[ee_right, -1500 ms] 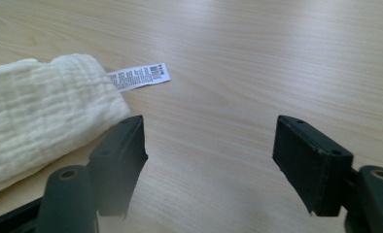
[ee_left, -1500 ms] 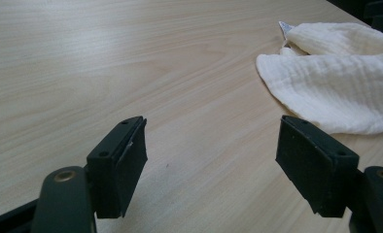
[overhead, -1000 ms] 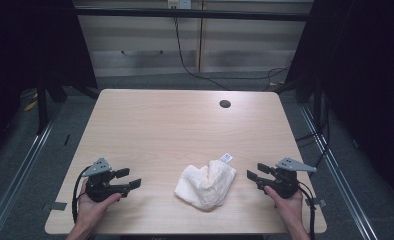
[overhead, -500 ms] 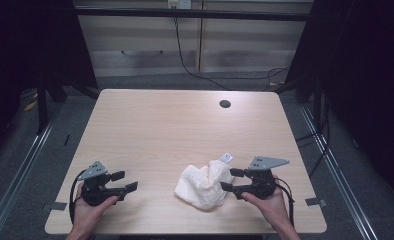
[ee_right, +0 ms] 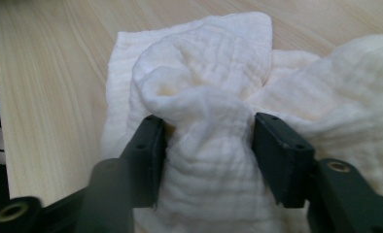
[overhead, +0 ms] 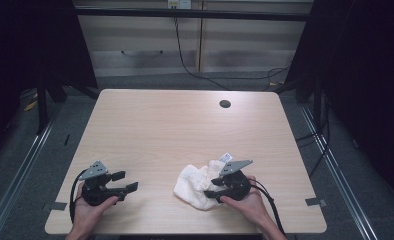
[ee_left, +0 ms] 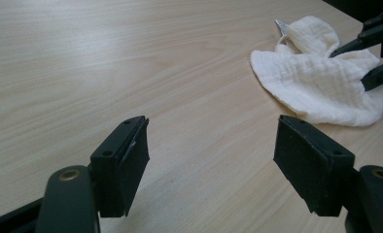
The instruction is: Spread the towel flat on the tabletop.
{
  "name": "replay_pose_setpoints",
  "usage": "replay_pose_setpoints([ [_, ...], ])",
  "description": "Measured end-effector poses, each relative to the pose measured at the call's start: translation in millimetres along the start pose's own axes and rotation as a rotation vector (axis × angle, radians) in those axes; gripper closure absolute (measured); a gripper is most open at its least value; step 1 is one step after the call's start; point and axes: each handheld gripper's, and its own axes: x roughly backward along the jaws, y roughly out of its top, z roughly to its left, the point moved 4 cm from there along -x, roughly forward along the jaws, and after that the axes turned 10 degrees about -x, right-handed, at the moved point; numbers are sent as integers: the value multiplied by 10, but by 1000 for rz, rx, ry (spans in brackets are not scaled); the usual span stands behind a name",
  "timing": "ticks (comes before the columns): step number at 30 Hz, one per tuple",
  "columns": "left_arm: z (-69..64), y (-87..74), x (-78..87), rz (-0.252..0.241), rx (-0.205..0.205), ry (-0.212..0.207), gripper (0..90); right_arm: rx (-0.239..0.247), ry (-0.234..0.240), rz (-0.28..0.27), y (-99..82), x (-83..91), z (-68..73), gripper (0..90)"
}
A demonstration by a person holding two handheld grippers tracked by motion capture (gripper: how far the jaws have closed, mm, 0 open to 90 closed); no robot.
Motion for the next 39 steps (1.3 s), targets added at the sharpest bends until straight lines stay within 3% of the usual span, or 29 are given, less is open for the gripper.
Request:
replay_pose_setpoints([
  [4,-4,1,-19,6,-2,0,282,10,-5,4,11,-38,-23,667],
  [12,-9,6,-31,2,10,4,282,0,53,-4,165,-218,-49,693],
  [24,-1,10,-23,1,6,-10,290,38,96,-5,493,-637,140,664],
  [27,-5,17,-13,-4,0,-7,282,48,101,-7,532,-690,205,582],
  [28,-2,16,-12,-5,2,-8,281,40,120,-23,538,-699,229,515],
  [31,11,9,-16,-2,8,-5,280,40,129,-34,536,-661,256,436],
  [34,37,-3,-29,-8,67,-43,276,57,122,-60,556,-540,287,377],
  [35,61,-16,-43,8,65,-25,272,57,118,-78,564,-419,288,332],
  [39,80,-23,-67,34,46,-16,266,47,100,-106,521,-219,259,313],
])
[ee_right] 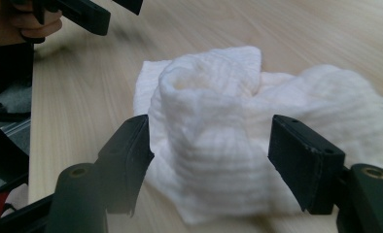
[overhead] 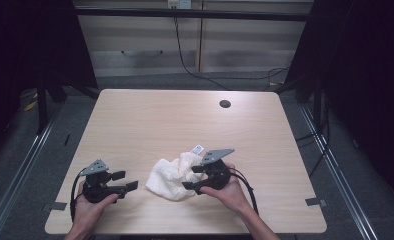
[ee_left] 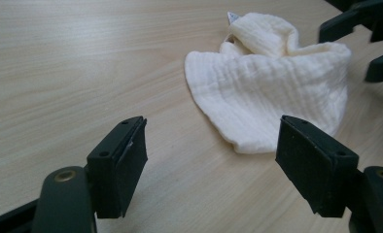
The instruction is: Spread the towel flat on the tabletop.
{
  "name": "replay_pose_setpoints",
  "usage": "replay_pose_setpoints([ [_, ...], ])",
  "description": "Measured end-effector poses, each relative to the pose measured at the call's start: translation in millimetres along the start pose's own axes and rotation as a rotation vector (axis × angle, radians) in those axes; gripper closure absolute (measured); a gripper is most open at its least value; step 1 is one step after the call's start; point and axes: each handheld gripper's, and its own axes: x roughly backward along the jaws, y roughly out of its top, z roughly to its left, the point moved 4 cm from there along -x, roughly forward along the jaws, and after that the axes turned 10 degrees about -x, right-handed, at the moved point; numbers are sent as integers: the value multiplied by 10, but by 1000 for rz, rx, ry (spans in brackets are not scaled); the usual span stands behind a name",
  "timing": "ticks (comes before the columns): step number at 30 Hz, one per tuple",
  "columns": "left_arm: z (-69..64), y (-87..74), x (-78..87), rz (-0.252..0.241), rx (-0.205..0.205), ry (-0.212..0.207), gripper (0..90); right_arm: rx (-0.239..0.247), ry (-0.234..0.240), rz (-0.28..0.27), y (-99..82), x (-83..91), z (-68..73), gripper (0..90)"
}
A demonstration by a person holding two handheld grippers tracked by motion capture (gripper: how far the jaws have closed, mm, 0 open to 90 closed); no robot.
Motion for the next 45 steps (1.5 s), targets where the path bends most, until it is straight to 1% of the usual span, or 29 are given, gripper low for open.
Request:
replay_pose_setpoints([
  [2,-6,-3,-34,12,9,-8,266,-10,-25,-14,-54,143,-15,294],
  [3,-9,2,-58,12,28,-22,268,-16,-49,-22,-129,284,-27,297],
  [4,-9,10,-71,21,28,-24,268,-16,-49,-22,-129,284,-27,297],
  [6,-12,84,-94,34,-12,13,270,-30,-60,-28,-207,415,-54,297],
  [8,-7,196,-100,24,-17,-11,275,-37,-85,-32,-288,542,-80,310],
  [11,28,374,-136,34,-54,-22,283,-65,-112,-41,-417,712,-137,317],
  [12,58,450,-173,41,-56,-32,282,-77,-123,-44,-460,759,-165,318],
  [13,77,492,-201,39,-52,-44,271,-91,-131,-45,-510,812,-201,318],
  [14,103,542,-241,28,-39,-69,226,-93,-137,-47,-537,842,-226,317],
  [15,141,586,-279,28,-12,-62,179,-107,-150,-56,-567,884,-256,317],
  [16,161,632,-319,16,-10,-43,215,-122,-153,-74,-588,920,-289,317],
  [17,177,671,-360,12,-31,-33,249,-136,-158,-87,-606,949,-319,317],
  [18,188,706,-414,16,-17,-48,250,-162,-154,-106,-625,979,-371,317],
  [19,204,737,-467,25,-18,-54,250,-162,-154,-106,-625,979,-371,317],
  [20,218,763,-515,26,-33,-49,261,-174,-149,-110,-627,981,-393,317],
  [21,241,780,-553,18,-40,-44,308,-175,-157,-108,-627,981,-406,318],
  [23,310,800,-618,13,-22,-34,357,-172,-156,-109,-625,974,-411,319],
  [24,336,800,-640,11,-30,-17,360,-172,-155,-109,-625,970,-407,320],
  [27,349,739,-723,21,-39,-30,375,-166,-160,-107,-632,953,-420,323],
  [28,348,716,-756,53,-49,-33,367,-168,-162,-105,-636,948,-430,324],
  [30,326,689,-794,83,-59,-48,335,-165,-163,-103,-641,937,-439,324],
  [32,308,671,-843,109,-76,-44,346,-167,-165,-102,-645,930,-437,324],
  [33,307,658,-875,111,-68,-49,385,-151,-187,-85,-658,908,-439,323],
  [35,312,633,-942,118,-73,-62,407,-147,-189,-78,-667,896,-443,323],
  [36,305,628,-977,120,-73,-68,433,-153,-175,-73,-676,878,-441,324],
  [38,272,625,-1032,131,-88,-71,481,-148,-175,-64,-691,857,-443,324],
  [40,239,623,-1080,143,-109,-74,492,-151,-172,-67,-693,857,-444,324],
  [42,230,621,-1126,147,-107,-68,527,-147,-175,-69,-699,860,-445,324],
  [45,180,595,-1182,189,-152,-58,546,-142,-176,-68,-710,857,-451,325],
])
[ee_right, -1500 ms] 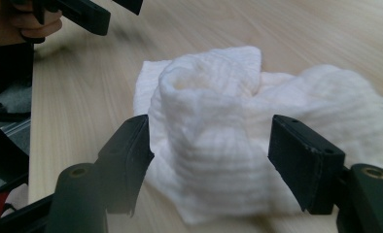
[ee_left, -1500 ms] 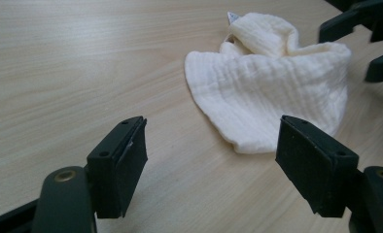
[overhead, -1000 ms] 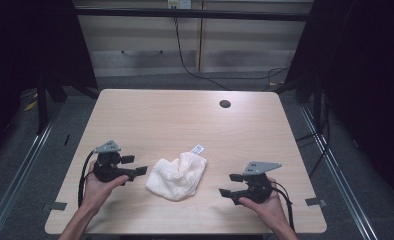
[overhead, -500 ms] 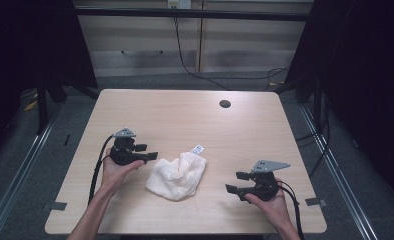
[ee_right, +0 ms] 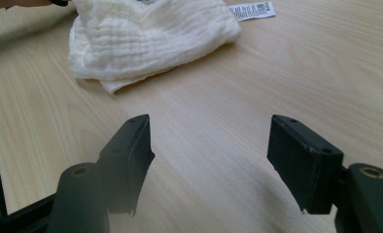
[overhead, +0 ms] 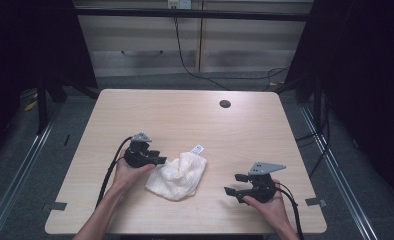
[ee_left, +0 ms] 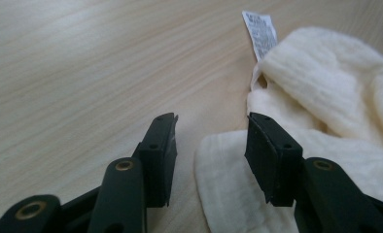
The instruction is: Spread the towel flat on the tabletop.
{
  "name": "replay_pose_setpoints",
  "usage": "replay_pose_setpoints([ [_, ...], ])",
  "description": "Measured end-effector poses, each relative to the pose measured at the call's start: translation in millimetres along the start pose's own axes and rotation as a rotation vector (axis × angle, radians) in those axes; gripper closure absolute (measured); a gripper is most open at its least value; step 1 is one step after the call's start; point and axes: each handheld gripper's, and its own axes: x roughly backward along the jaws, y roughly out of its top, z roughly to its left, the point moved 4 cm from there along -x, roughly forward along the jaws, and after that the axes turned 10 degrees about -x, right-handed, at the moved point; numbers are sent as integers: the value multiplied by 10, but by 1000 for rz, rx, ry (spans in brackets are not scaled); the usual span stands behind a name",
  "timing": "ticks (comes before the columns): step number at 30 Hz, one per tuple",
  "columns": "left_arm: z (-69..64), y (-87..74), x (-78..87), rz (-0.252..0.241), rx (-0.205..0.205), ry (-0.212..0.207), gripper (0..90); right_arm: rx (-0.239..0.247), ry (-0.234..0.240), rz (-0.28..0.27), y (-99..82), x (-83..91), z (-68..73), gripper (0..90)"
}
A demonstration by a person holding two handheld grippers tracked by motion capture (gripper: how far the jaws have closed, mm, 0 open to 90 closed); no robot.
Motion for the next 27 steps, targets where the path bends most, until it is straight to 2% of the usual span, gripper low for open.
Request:
replay_pose_setpoints([
  [1,-13,-6,-16,6,-6,-8,550,-2,2,0,-4,0,3,325],
  [6,-54,2,-19,32,-63,29,600,-5,-4,7,-16,-6,-1,327],
  [7,-70,3,-16,44,-86,36,647,-6,-8,9,-16,-7,-3,328],
  [8,-83,4,-15,49,-101,44,647,-6,-8,9,-16,-7,-3,328],
  [9,-101,4,-18,53,-111,48,702,-8,-9,4,-13,-5,-6,329],
  [10,-109,5,-15,57,-124,54,702,-8,-9,4,-13,-5,-6,329],
  [11,-118,4,-18,54,-127,48,769,-11,-9,0,-10,0,-4,334],
  [12,-126,3,-29,39,-130,45,792,-11,-8,0,-12,1,-2,335],
  [14,-125,7,-24,47,-134,53,829,-2,-11,6,-16,-4,0,335],
  [15,-124,11,-24,38,-134,55,829,-2,-11,6,-16,-4,0,335],
  [17,-120,25,-7,7,-104,30,853,-5,-9,5,-16,-4,-3,336],
  [21,-112,105,112,-90,-57,5,864,-9,-8,-5,-10,9,-17,335],
  [27,-140,254,364,-214,-44,-9,870,-18,-7,-10,-2,14,-22,334],
])
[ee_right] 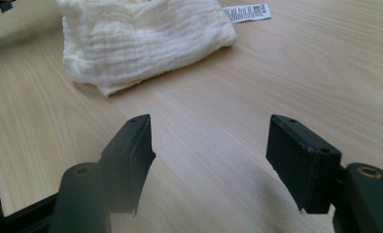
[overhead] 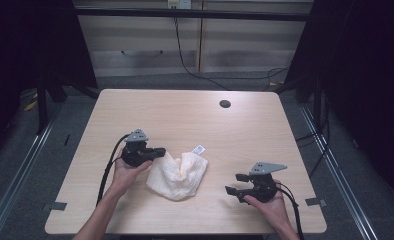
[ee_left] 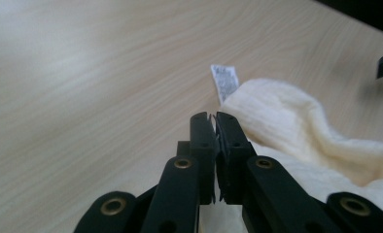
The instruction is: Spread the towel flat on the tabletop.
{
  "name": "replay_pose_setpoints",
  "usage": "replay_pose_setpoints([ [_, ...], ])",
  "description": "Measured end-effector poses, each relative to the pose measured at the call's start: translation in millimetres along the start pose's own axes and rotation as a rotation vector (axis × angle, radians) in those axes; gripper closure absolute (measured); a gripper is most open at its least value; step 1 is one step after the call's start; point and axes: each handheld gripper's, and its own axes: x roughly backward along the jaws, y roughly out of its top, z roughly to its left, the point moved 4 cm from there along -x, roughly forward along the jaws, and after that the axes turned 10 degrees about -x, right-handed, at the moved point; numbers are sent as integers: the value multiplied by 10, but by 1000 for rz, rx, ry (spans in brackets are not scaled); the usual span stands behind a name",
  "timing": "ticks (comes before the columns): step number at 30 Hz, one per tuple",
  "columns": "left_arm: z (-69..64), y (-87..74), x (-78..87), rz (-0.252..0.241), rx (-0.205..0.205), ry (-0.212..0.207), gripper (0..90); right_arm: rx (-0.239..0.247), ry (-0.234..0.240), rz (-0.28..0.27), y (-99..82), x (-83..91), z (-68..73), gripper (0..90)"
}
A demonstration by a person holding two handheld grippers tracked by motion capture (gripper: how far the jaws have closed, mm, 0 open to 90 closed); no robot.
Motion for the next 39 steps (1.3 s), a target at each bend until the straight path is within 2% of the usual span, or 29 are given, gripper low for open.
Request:
replay_pose_setpoints([
  [5,-48,234,185,-70,-35,0,871,-6,2,-14,31,27,-7,334],
  [9,-105,480,312,-146,-61,0,873,-16,1,-27,50,63,-18,334],
  [15,-135,927,366,-190,-119,20,875,-14,4,-27,61,67,-15,334],
  [22,-178,1431,437,-272,-156,40,876,-24,-2,-34,67,88,-28,333],
  [23,-193,1473,441,-282,-155,33,876,-24,-3,-33,66,88,-29,333],
  [25,-277,1554,488,-319,-188,3,876,-20,-4,-31,64,91,-34,334],
  [28,-422,1506,546,-341,-219,-54,876,-21,-5,-35,58,112,-38,334],
  [31,-534,1270,534,-298,-230,-68,875,-23,-7,-38,50,133,-55,333],
  [33,-575,1025,503,-251,-218,-81,876,-27,-9,-37,45,130,-57,334],
  [36,-593,689,509,-192,-202,-82,876,-23,-9,-33,44,123,-42,335],
  [39,-576,473,602,-172,-177,-81,876,-31,-5,-25,51,85,-34,336],
])
